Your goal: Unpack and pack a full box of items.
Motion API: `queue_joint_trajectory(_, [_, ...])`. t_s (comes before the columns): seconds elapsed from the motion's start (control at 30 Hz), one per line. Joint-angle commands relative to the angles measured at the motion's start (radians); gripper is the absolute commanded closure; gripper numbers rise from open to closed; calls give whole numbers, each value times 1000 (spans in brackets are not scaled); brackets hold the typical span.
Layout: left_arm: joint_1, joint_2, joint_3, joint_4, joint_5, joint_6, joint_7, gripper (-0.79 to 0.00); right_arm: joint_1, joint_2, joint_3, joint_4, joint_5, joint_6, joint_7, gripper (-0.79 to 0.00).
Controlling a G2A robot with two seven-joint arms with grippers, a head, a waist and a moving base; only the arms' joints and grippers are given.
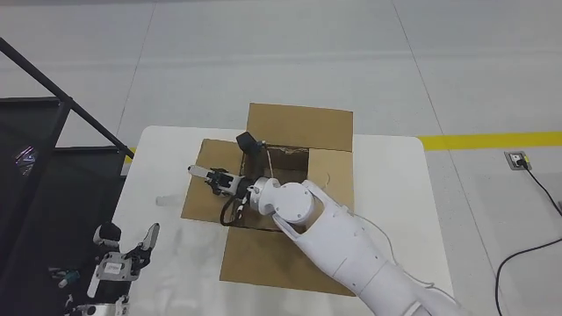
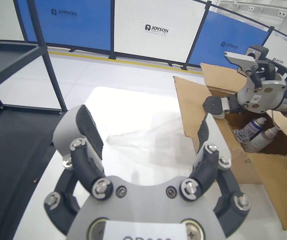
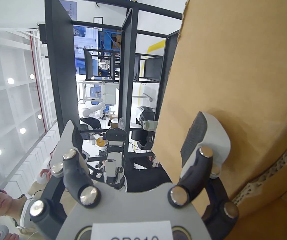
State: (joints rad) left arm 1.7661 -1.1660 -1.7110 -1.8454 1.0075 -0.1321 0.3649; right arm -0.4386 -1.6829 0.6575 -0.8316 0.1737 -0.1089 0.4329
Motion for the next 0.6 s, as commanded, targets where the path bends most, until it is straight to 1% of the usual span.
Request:
queue_joint_trajectory(0.0, [-17, -1, 8, 7, 1, -10, -25, -785, 7, -9, -6, 25, -7, 1, -5, -785])
queue_joint_trajectory(0.2, [-53, -3, 36, 23, 25, -26, -65, -785, 13, -25, -3, 69, -20, -19, -1, -785])
queue_joint_trajectory(0.33, [-57, -5, 41, 11, 29, -38, -68, -785, -1, -21, 21, 42, -36, -75, -7, -785])
queue_joint_trajectory(0.47, [-45, -5, 34, -42, 56, -48, -70, -785, -45, 5, 70, -56, -80, -125, -9, -785])
queue_joint_trajectory(0.57, [-30, -3, 31, -121, 115, -54, -93, -785, -115, 41, 137, -185, -129, -154, -8, -785])
